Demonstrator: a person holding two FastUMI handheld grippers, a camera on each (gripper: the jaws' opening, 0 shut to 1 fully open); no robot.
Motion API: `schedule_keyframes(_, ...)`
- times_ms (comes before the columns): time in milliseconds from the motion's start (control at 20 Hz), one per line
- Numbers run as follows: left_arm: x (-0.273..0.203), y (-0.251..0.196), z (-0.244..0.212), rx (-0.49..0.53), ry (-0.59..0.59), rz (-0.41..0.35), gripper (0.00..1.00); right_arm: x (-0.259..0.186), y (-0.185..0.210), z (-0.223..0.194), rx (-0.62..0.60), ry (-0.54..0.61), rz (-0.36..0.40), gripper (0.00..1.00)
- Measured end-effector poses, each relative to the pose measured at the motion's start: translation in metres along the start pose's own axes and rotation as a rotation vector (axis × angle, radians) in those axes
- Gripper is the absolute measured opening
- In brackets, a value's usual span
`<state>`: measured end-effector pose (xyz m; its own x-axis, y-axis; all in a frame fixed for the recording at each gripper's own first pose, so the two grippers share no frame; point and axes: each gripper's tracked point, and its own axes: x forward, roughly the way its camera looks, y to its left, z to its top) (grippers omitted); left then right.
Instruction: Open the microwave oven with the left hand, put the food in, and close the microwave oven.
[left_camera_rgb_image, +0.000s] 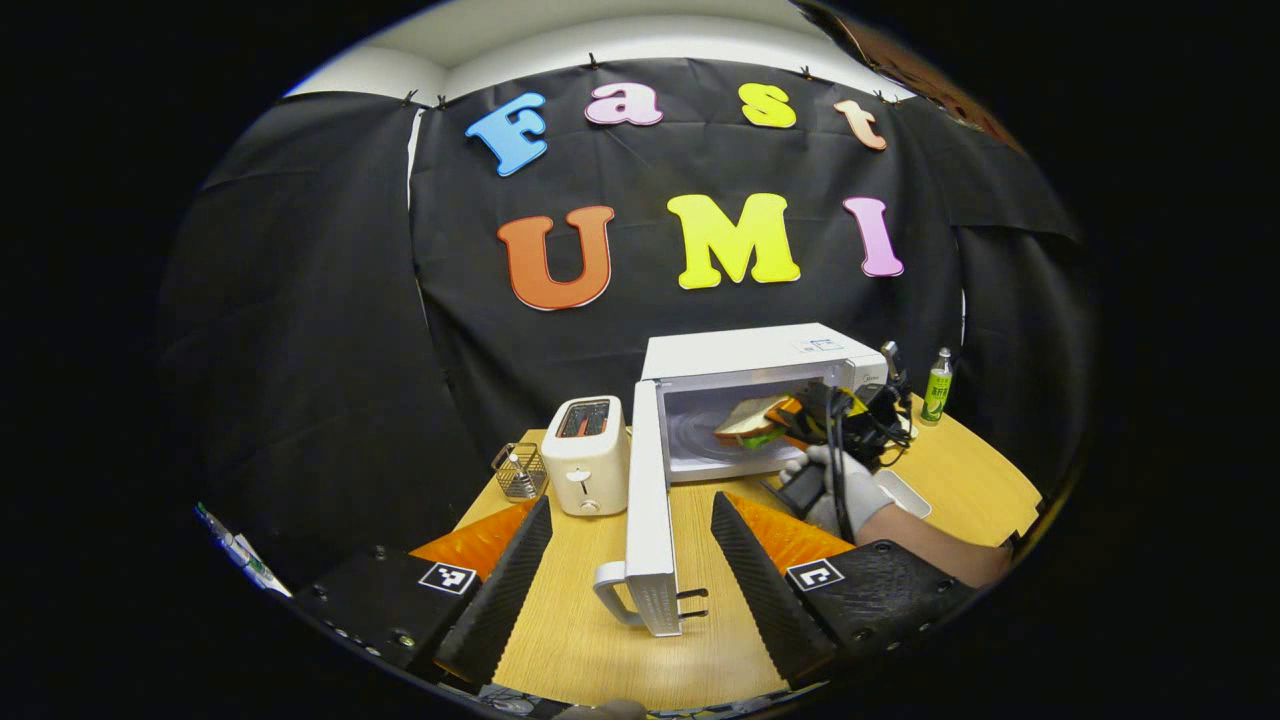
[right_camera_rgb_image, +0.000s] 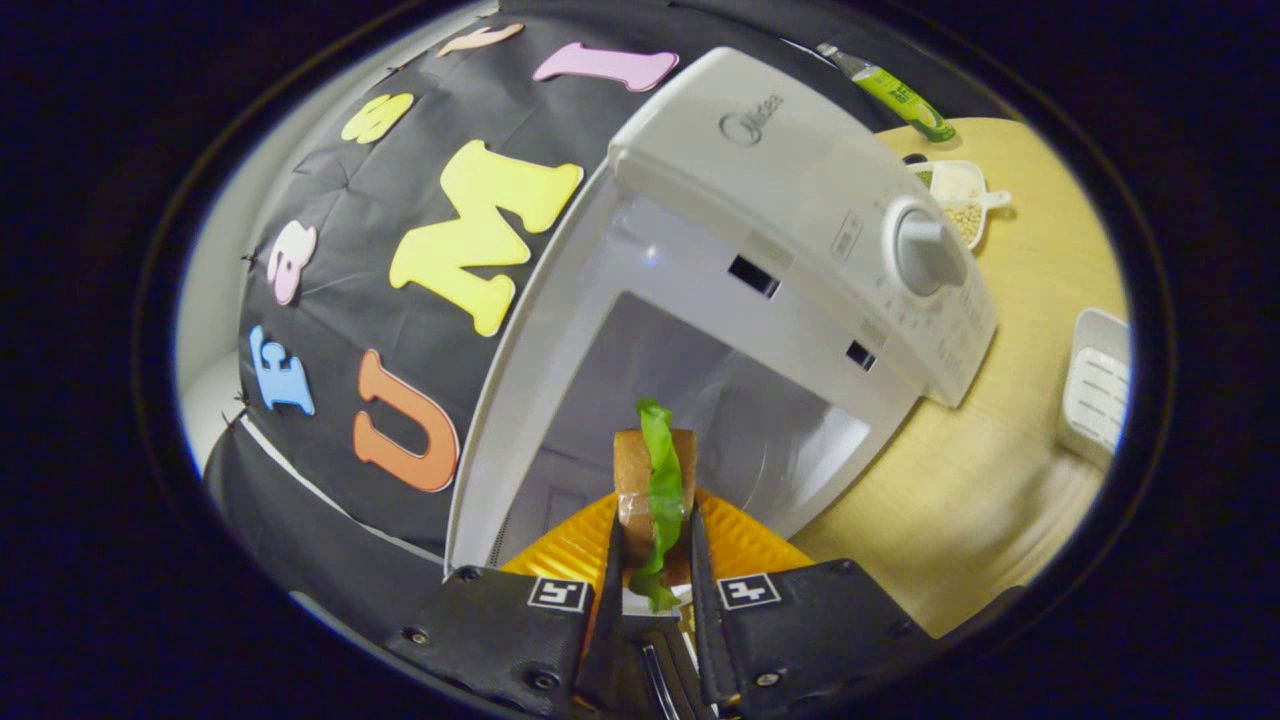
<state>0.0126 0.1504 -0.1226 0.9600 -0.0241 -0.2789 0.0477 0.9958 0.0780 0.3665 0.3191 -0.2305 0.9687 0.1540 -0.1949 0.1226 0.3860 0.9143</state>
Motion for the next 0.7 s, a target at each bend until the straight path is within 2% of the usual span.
schedule_keyframes(100,0.005,0.005,-0.004,0.006,0.008,0.009,0.97,0.018,0.002,-0.012,0.031,-0.013,0.002,0.34)
schedule_keyframes(300,0.008,0.013,-0.017,-0.002,0.03,0.023,0.97,0.039,-0.01,-0.011,0.007,-0.071,-0.039,0.34)
schedule_keyframes(350,0.009,0.015,-0.019,-0.007,0.037,0.023,0.97,0.039,-0.013,-0.012,-0.009,-0.072,-0.044,0.26)
schedule_keyframes(400,0.009,0.016,-0.021,-0.006,0.039,0.027,0.97,0.043,-0.019,-0.012,-0.043,-0.078,-0.056,0.34)
schedule_keyframes(450,0.01,0.018,-0.022,-0.008,0.044,0.028,0.97,0.043,-0.028,-0.011,-0.095,-0.082,-0.085,0.28)
schedule_keyframes(500,0.011,0.019,-0.022,-0.009,0.041,0.029,0.97,0.045,-0.038,-0.012,-0.162,-0.083,-0.117,0.42)
schedule_keyframes(600,0.015,0.019,-0.018,-0.014,0.033,0.025,0.97,0.04,-0.047,-0.006,-0.29,-0.097,-0.138,0.41)
schedule_keyframes(650,0.017,0.018,-0.017,-0.022,0.027,0.017,0.97,0.036,-0.048,-0.001,-0.354,-0.106,-0.144,0.59)
schedule_keyframes(700,0.02,0.016,-0.018,-0.026,0.024,0.016,0.97,0.034,-0.049,0.003,-0.43,-0.118,-0.157,0.63)
